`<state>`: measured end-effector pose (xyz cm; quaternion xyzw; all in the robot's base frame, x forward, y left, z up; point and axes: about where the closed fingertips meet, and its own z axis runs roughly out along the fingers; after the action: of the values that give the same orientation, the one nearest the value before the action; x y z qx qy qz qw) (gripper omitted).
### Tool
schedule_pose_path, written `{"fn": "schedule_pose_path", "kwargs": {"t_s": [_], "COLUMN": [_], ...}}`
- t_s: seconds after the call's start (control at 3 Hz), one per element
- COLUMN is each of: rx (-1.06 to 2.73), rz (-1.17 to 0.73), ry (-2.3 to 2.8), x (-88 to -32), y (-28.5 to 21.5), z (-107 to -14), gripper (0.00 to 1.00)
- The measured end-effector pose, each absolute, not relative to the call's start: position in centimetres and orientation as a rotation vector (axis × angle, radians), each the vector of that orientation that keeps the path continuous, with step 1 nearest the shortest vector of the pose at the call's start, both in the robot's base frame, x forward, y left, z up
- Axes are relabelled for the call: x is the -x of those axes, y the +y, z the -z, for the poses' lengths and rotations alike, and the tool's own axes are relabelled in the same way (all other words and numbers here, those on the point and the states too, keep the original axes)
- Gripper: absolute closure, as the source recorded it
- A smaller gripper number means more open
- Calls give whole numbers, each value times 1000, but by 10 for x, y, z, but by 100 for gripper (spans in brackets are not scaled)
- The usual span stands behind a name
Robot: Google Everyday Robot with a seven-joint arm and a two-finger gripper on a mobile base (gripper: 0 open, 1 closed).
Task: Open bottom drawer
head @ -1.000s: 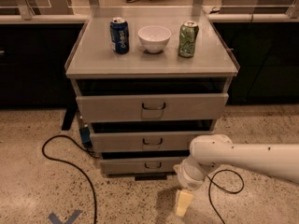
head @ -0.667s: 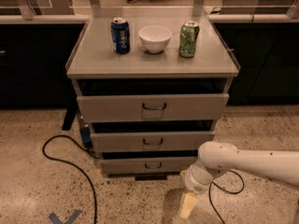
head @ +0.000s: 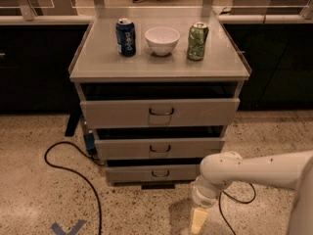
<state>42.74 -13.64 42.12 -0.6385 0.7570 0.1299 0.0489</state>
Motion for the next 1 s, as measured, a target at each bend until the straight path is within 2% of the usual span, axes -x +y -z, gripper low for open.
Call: {"fn": "schedule_pose_path", "kwargs": {"t_s": [0.33, 1.0], "rx": [2045, 2090], "rz": [-122, -49], "ry": [2308, 2305], "x": [-426, -416], "y": [-167, -181], "z": [-410, -399], "gripper": [0, 0]}}
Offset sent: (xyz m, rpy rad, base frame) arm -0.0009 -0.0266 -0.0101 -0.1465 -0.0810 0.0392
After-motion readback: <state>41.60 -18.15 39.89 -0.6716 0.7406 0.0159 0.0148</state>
